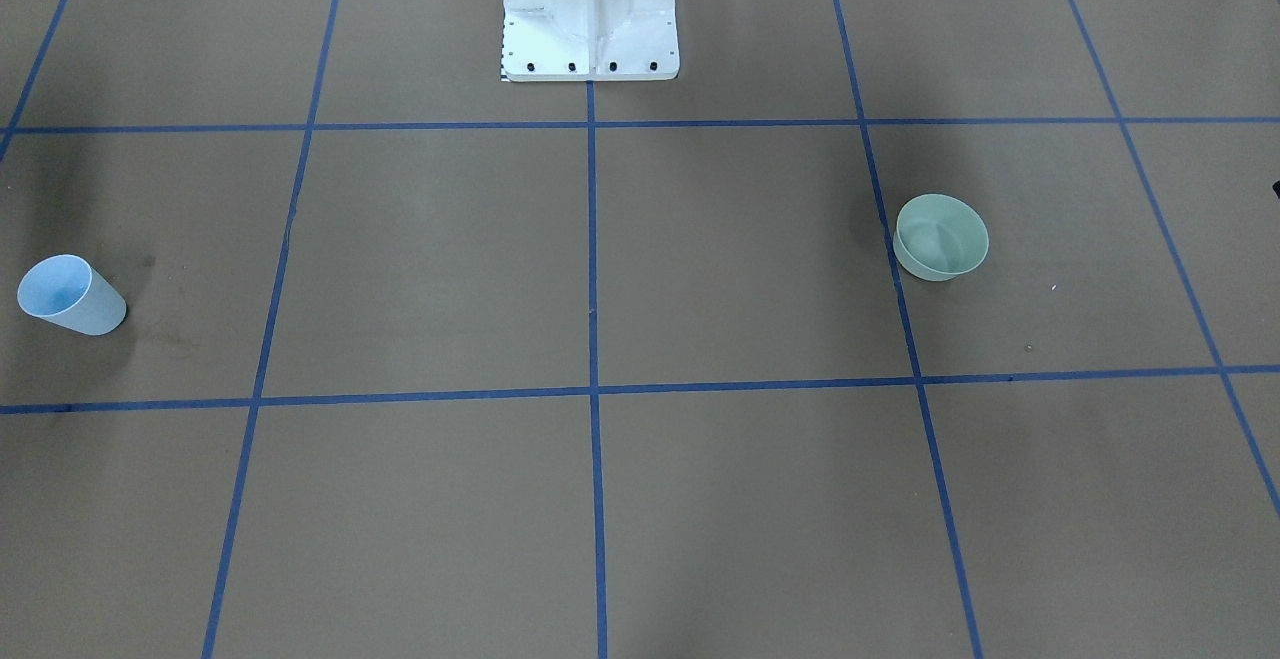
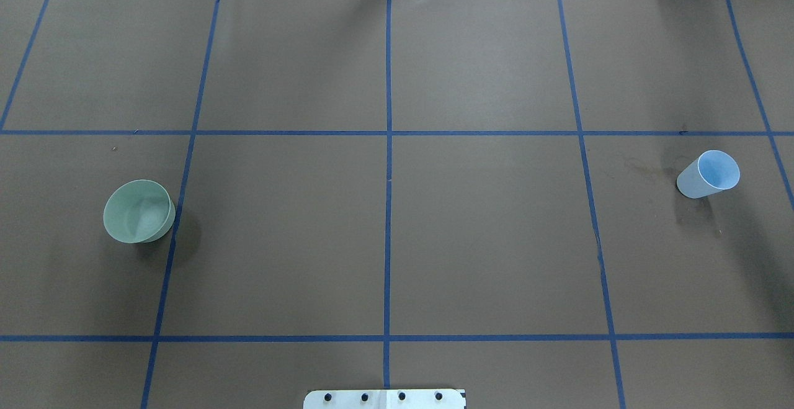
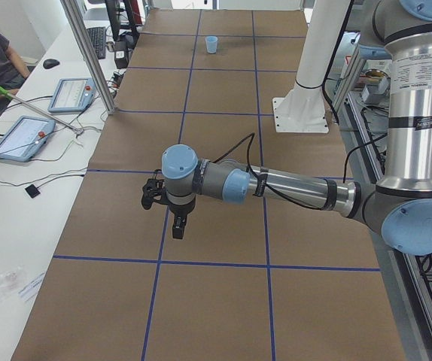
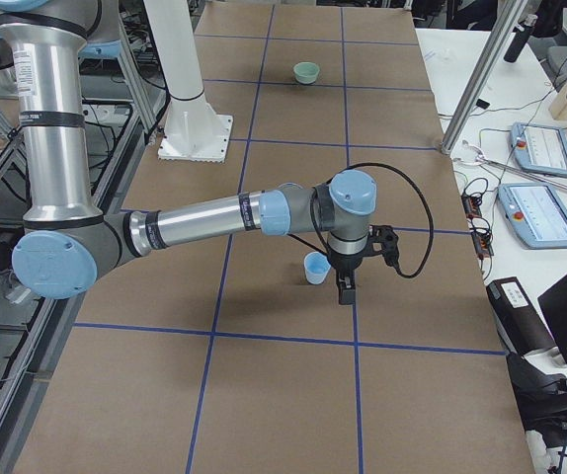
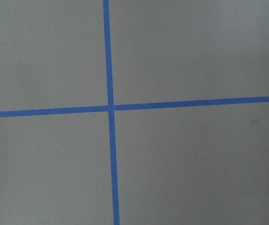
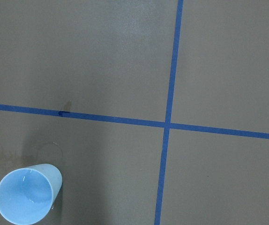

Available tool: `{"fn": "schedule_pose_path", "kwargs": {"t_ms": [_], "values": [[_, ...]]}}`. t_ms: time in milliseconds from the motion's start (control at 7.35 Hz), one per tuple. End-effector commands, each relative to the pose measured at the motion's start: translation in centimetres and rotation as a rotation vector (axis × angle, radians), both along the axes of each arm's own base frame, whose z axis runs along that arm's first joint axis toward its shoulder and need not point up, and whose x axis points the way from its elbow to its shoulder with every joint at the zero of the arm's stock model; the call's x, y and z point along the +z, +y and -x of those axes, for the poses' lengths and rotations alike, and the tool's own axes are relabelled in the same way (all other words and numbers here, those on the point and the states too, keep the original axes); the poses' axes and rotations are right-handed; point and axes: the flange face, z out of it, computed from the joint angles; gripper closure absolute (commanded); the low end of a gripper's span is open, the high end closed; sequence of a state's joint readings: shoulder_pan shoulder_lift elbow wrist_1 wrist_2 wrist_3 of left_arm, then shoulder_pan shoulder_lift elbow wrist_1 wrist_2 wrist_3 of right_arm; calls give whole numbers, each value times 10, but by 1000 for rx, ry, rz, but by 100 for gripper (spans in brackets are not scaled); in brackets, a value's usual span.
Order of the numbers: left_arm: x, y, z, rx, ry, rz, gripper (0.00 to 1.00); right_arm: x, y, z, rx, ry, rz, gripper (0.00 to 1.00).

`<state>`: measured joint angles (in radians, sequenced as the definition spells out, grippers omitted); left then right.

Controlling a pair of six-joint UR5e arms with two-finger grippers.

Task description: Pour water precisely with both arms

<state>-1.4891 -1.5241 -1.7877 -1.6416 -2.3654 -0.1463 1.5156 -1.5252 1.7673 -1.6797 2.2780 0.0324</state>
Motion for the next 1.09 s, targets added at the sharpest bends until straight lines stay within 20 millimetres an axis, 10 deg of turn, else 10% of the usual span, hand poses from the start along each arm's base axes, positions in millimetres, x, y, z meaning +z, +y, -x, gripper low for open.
{"fn": "schedule_pose_path", "kwargs": {"t_ms": [0, 136, 680, 952], "values": [[15, 5, 0, -1, 0, 21, 0, 4, 1, 0, 1, 0, 10, 1], [14, 3, -2, 0, 8, -5, 0, 5, 1, 1, 2, 0, 12, 1], [-43, 14, -217, 68, 159, 97, 0, 12, 6, 7, -5, -43, 37, 1], [-45, 23, -267, 63, 118, 140, 0, 12, 6, 8, -7, -42, 36, 1]]}}
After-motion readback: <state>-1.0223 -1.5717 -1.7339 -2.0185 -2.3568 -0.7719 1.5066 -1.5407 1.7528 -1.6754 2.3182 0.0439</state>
